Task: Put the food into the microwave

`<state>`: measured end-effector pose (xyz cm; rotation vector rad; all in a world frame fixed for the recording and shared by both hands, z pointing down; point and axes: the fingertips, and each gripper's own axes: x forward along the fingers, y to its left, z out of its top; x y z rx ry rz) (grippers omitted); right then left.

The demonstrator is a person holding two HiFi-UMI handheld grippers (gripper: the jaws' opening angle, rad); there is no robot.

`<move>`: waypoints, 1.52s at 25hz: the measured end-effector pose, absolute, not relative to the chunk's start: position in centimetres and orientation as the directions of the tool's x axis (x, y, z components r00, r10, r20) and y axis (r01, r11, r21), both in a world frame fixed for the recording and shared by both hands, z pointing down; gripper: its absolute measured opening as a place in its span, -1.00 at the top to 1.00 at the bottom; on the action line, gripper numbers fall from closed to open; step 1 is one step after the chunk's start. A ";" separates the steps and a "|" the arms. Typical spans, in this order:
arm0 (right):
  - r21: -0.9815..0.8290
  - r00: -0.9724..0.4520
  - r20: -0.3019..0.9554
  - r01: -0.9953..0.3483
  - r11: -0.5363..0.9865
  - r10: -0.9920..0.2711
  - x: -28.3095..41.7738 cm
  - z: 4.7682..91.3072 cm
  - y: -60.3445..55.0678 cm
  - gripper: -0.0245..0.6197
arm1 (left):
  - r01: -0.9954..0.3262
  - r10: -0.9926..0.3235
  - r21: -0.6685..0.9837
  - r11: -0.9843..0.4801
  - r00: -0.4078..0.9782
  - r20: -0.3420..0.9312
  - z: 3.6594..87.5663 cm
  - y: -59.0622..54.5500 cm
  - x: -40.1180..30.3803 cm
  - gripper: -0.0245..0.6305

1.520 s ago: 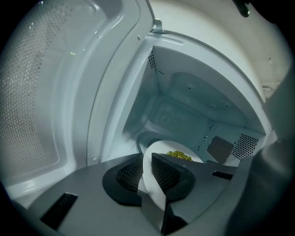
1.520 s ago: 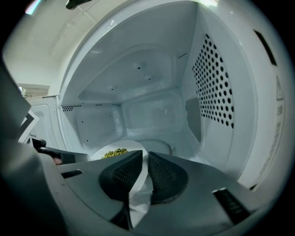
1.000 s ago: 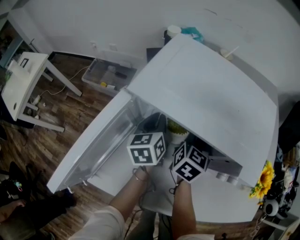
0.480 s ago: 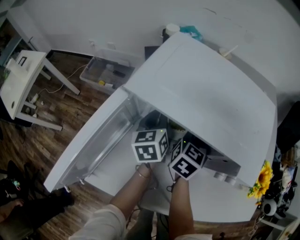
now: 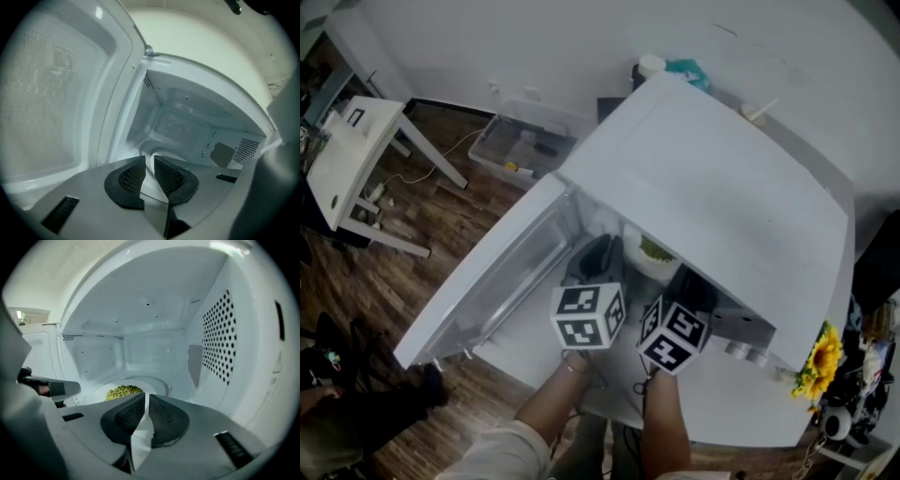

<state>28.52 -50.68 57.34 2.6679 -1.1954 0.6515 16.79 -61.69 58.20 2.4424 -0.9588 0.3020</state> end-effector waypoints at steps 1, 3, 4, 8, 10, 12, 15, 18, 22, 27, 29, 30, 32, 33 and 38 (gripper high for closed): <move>-0.039 0.583 0.443 -0.747 -0.664 -0.681 28.1 57.1 -50.3 0.78 | -0.681 -0.571 0.358 -0.639 0.732 0.373 58.0 -61.0 16.4 0.71; -0.032 0.565 0.443 -0.766 -0.642 -0.696 27.2 56.6 -49.9 0.78 | -0.680 -0.564 0.326 -0.656 0.730 0.386 57.8 -59.6 15.7 0.80; -0.031 0.553 0.442 -0.777 -0.628 -0.706 26.8 56.4 -49.7 0.78 | -0.681 -0.562 0.304 -0.666 0.726 0.396 57.8 -59.1 15.5 0.89; -0.051 0.475 0.441 -0.833 -0.550 -0.761 24.8 55.4 -48.9 0.85 | -0.668 -0.543 0.273 -0.692 0.731 0.413 57.2 -56.7 14.8 0.89; -0.065 0.428 0.443 -0.861 -0.504 -0.788 23.7 54.7 -48.1 0.85 | -0.666 -0.535 0.265 -0.697 0.730 0.426 56.6 -55.1 13.9 0.89; -0.078 0.386 0.443 -0.882 -0.464 -0.809 22.8 53.8 -46.9 0.85 | -0.660 -0.527 0.262 -0.704 0.733 0.430 55.4 -53.4 13.2 0.89; -0.102 0.338 0.444 -0.901 -0.422 -0.830 21.8 52.0 -44.6 0.85 | -0.652 -0.517 0.268 -0.710 0.740 0.431 53.4 -50.7 12.0 0.89; -0.109 0.308 0.437 -0.915 -0.389 -0.845 21.1 49.9 -42.2 0.85 | -0.642 -0.511 0.256 -0.722 0.745 0.429 51.0 -48.3 10.9 0.89; -0.107 0.278 0.405 -0.932 -0.347 -0.871 20.2 47.0 -39.6 0.85 | -0.638 -0.527 0.228 -0.735 0.750 0.401 47.1 -46.1 10.3 0.89; -0.127 0.229 0.372 -0.947 -0.294 -0.899 18.5 44.7 -37.3 0.85 | -0.651 -0.560 0.205 -0.731 0.744 0.364 43.9 -43.5 9.2 0.89; -0.125 0.215 0.358 -0.953 -0.275 -0.909 18.2 43.8 -36.6 0.85 | -0.650 -0.566 0.198 -0.734 0.746 0.352 43.2 -42.6 9.2 0.89; -0.126 0.210 0.351 -0.955 -0.269 -0.913 18.1 43.5 -36.3 0.85 | -0.651 -0.569 0.194 -0.734 0.746 0.347 43.0 -42.2 9.1 0.89; -0.134 0.203 0.334 -0.956 -0.260 -0.920 18.0 42.8 -35.8 0.85 | -0.654 -0.577 0.189 -0.733 0.744 0.336 42.5 -41.6 8.9 0.89; -0.138 0.202 0.326 -0.956 -0.258 -0.924 18.0 42.6 -35.6 0.85 | -0.655 -0.580 0.189 -0.732 0.744 0.332 42.2 -41.3 8.9 0.89; -0.150 0.196 0.310 -0.956 -0.252 -0.930 17.4 42.5 -34.9 0.85 | -0.668 -0.600 0.183 -0.721 0.735 0.317 42.3 -40.5 8.2 0.89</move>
